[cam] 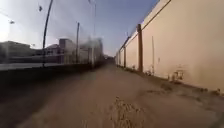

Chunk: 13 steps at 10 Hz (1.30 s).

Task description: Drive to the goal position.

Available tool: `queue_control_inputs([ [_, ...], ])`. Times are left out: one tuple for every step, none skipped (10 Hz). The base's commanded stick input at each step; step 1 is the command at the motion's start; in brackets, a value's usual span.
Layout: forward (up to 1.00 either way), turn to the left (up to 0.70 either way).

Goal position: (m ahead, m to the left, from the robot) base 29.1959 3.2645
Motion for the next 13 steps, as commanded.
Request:
queue_control_inputs([
  [1.00,0.00],
  [1.00,0.00],
  [1.00,0.00],
  [1.00,0.00],
  [1.00,0.00],
  [1.00,0.00],
  [1.00,0.00],
  [1.00,0.00],
  [1.00,0.00],
  [1.00,0.00],
  [1.00,0.00],
  [1.00,0.00],
  [1.00,0.00],
])
